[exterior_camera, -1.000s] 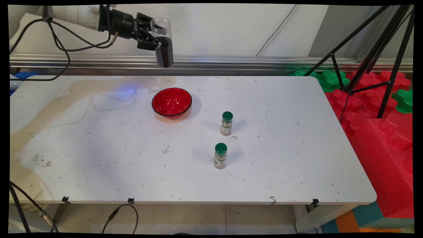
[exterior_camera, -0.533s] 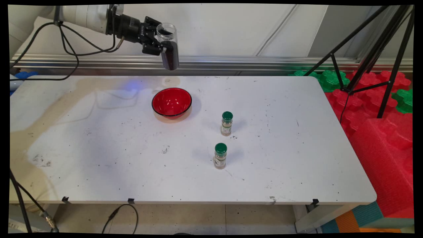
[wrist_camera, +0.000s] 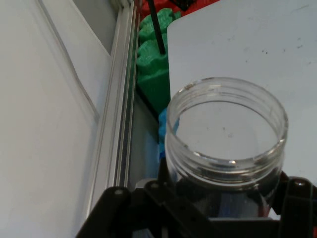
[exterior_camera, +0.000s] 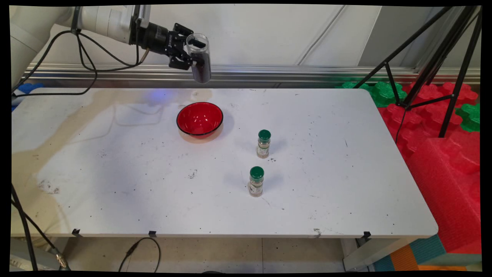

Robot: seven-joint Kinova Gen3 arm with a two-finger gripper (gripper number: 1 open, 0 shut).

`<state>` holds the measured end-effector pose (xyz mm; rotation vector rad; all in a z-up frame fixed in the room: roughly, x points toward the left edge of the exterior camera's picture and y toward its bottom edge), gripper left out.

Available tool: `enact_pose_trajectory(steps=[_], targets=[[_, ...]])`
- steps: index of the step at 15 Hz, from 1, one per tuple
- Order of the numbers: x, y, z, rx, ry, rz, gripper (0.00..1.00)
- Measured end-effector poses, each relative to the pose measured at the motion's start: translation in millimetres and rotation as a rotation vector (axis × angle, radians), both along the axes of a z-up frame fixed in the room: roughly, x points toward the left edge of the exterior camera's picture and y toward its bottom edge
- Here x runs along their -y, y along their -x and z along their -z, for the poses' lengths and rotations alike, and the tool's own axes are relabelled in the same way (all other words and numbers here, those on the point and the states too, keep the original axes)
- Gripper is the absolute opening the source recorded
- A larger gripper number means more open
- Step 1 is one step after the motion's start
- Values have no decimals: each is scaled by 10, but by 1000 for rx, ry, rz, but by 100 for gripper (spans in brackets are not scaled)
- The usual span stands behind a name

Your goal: Pour the black seasoning powder in the red bowl

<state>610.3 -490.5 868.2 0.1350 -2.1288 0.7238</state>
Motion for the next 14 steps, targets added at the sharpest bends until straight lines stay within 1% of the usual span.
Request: enact_pose_trajectory(steps=[3, 11, 14], targets=[[12, 8, 47, 21, 35, 21, 0], [-13, 45, 175, 113, 185, 87, 0], [-39, 58, 208, 143, 228, 98, 0]])
